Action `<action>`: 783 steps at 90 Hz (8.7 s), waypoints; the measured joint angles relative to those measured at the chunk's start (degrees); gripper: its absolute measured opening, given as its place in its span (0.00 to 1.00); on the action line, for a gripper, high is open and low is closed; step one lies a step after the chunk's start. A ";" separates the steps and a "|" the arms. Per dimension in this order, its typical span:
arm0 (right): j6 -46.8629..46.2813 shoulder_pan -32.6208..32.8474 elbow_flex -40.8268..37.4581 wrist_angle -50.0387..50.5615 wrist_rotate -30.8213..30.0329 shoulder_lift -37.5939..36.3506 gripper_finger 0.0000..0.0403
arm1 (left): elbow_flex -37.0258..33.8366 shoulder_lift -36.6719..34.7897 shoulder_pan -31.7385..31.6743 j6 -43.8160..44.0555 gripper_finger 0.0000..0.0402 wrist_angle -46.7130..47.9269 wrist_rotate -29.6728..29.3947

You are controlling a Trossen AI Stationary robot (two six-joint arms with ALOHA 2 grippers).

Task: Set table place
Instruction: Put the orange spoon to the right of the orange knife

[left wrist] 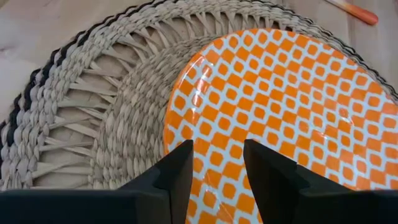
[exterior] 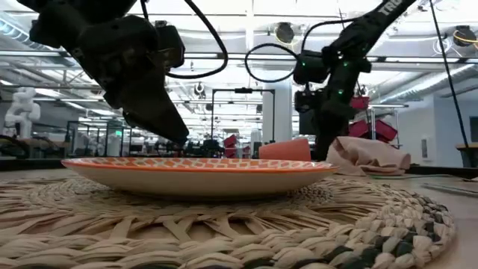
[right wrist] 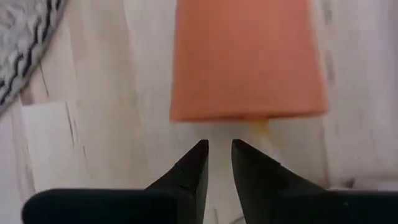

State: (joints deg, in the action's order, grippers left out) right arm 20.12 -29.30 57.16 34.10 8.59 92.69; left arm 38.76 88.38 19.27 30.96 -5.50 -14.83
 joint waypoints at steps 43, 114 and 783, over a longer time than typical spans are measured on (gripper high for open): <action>7.19 -7.12 2.37 9.14 3.47 2.98 0.33 | 0.00 0.00 0.00 -1.88 0.32 0.09 0.00; 15.52 -8.59 2.37 3.56 -4.37 8.83 0.32 | -0.01 0.00 -0.17 -4.87 0.32 -0.01 -1.18; -93.74 76.76 -11.68 14.18 -21.28 -16.88 0.16 | -2.62 0.02 6.57 -4.83 0.32 -11.53 -4.13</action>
State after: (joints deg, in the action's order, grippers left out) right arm -73.63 47.45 45.47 48.29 -12.69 75.81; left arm 36.14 88.40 25.84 26.13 -17.03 -18.96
